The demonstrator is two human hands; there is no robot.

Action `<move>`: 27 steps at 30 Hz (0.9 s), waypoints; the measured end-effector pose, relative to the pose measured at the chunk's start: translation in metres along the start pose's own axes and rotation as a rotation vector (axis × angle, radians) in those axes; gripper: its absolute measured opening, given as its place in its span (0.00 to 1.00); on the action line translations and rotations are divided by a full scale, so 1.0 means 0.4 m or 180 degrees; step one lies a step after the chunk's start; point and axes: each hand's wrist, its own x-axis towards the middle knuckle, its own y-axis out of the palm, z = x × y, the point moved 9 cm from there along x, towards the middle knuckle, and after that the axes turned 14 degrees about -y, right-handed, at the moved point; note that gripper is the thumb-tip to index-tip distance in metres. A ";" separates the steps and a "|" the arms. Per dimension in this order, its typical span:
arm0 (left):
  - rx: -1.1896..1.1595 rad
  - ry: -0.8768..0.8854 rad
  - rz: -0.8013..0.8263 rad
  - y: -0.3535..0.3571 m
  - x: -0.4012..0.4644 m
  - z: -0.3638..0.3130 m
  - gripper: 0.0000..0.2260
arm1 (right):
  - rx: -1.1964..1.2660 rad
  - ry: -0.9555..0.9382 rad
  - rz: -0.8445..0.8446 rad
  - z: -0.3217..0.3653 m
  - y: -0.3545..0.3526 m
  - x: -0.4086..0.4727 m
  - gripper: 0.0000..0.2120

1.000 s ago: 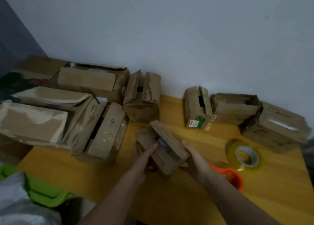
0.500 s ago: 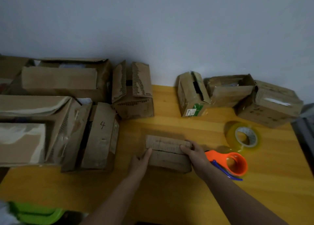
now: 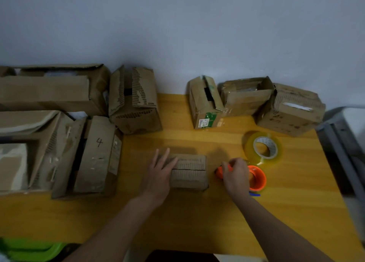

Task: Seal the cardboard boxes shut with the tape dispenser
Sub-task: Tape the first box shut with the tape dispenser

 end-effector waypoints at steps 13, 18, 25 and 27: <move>0.1031 -0.0019 0.0464 0.070 -0.003 -0.005 0.33 | -0.0369 -0.0331 0.1389 -0.097 0.009 0.013 0.11; 0.0602 0.0184 0.0423 0.050 0.023 -0.006 0.28 | 0.1379 -0.0595 0.1620 0.048 -0.093 0.047 0.08; -0.0351 -0.0094 0.0231 -0.002 0.006 -0.026 0.33 | 0.1438 -0.0855 0.2989 0.215 -0.116 0.030 0.16; -0.1150 -0.0348 -0.0101 -0.059 -0.001 -0.026 0.28 | 0.1260 -0.0906 0.3190 0.247 -0.097 0.022 0.16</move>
